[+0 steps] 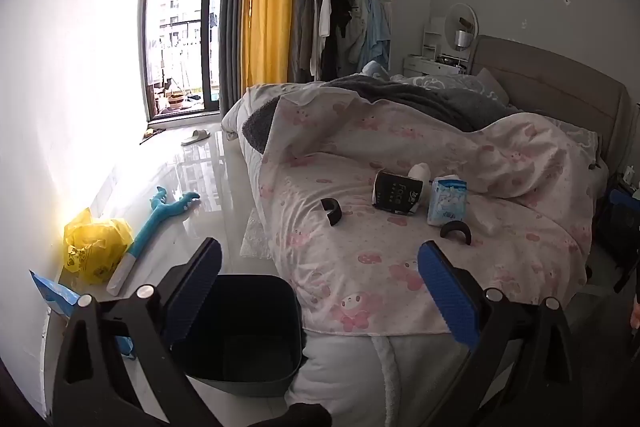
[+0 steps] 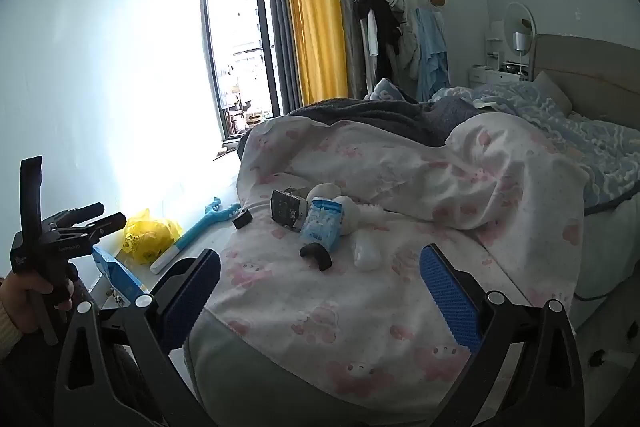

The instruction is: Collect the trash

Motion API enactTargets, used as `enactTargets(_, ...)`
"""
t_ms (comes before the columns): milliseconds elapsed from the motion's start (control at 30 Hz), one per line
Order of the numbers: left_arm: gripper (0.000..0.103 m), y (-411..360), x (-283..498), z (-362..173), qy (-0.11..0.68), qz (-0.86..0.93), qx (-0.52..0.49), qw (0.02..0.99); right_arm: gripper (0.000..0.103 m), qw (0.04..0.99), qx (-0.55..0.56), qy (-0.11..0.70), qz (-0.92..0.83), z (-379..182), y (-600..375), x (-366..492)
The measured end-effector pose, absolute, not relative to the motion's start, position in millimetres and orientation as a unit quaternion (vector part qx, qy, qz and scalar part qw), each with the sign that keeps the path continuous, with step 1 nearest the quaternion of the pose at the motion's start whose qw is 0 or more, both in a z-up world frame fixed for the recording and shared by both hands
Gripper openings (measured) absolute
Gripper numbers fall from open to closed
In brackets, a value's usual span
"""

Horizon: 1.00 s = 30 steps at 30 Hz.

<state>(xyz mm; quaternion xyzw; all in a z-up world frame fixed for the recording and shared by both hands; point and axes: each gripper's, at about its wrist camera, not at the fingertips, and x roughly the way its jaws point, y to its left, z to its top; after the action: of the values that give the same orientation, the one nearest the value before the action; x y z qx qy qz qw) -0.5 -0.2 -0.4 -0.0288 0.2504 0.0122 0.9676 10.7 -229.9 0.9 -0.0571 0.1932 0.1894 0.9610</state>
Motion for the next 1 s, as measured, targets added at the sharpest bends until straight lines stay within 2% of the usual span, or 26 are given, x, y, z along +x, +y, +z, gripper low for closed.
enactTargets(1000,0.100,3.9,0.0,-2.7,0.252,0.013,-0.038,0.967,0.100,0.962,-0.052,0.190,0.187,3.5,-230.0,9.3)
